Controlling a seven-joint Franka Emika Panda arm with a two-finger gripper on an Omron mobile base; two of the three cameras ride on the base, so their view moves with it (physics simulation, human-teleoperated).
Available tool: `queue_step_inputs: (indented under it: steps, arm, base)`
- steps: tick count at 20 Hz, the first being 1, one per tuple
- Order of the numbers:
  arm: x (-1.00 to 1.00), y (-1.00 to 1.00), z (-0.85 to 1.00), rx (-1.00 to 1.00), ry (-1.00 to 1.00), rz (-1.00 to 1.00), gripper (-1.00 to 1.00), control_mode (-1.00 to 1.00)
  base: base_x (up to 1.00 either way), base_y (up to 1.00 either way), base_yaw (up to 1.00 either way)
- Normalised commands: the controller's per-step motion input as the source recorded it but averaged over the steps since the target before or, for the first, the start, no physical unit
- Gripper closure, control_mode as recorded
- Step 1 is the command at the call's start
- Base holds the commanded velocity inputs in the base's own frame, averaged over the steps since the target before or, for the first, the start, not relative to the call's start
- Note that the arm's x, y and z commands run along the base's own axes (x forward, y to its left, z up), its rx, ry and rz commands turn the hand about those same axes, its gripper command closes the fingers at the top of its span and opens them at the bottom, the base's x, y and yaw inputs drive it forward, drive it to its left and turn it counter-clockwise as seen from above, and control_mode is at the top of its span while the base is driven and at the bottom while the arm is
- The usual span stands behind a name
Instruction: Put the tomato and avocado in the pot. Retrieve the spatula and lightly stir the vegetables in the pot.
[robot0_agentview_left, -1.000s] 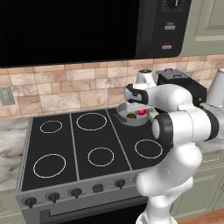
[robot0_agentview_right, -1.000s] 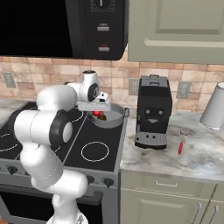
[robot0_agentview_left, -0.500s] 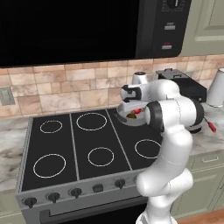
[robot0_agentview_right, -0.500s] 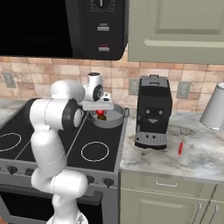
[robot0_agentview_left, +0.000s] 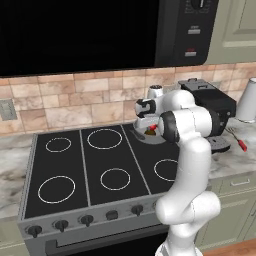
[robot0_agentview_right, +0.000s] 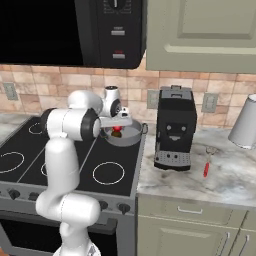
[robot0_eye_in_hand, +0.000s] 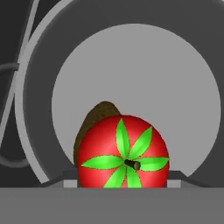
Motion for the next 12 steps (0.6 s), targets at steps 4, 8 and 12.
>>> queue_step_inputs:
  steps: [4,8,12]
  arm:
    - [0.04,-0.07,-0.11,0.00,0.00,0.02,1.00,-1.00]
    - [-0.05,-0.12,0.00,0.00,0.00,0.00,1.00,-1.00]
    - [-0.15,-0.06,-0.01,0.00,0.00,0.00,1.00,-1.00]
  base:
    - [0.00,0.00,0.00]
    - [0.00,0.00,0.00]
    - [0.00,0.00,0.00]
